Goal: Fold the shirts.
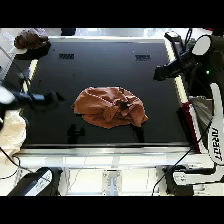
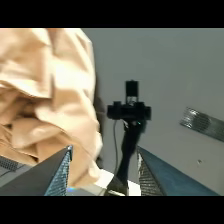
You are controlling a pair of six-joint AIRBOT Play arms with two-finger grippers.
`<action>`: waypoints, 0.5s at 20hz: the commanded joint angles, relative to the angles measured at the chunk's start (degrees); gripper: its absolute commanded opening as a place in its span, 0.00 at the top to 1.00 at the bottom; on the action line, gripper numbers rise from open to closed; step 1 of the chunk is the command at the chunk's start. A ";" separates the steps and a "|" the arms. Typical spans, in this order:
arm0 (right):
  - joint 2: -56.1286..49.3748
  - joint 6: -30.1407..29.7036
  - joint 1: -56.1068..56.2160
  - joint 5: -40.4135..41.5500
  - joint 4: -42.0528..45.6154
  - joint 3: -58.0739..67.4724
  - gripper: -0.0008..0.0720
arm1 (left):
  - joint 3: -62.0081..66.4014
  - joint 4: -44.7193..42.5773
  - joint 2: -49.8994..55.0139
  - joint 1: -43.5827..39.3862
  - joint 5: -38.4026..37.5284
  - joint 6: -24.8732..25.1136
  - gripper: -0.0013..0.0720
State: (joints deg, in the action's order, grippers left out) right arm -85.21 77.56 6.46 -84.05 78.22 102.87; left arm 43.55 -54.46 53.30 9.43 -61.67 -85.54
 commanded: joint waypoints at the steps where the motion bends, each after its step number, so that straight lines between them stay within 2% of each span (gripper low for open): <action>1: -0.50 -0.37 1.77 1.95 -2.38 -0.61 0.38 | -21.70 11.85 -8.02 -0.09 13.64 -3.67 0.02; 3: -0.50 -0.37 1.86 1.95 -2.40 -0.61 0.38 | -26.47 19.47 -8.41 -0.11 17.31 -3.23 0.06; 4: -0.50 -0.39 1.84 1.86 -2.34 -0.61 0.38 | -27.34 22.21 -7.87 -0.11 17.75 -0.13 0.16; 5: -0.50 -0.39 1.77 1.62 -2.10 -0.61 0.38 | -27.36 23.52 -6.95 -0.15 17.59 2.38 0.19; 10: -0.17 -0.39 1.79 2.67 1.95 0.00 0.38 | -27.36 30.95 2.40 -0.17 16.85 11.19 0.19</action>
State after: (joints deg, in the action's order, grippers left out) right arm -85.49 77.17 8.14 -82.02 78.59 102.48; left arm 17.45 -30.09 51.35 9.28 -45.15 -80.18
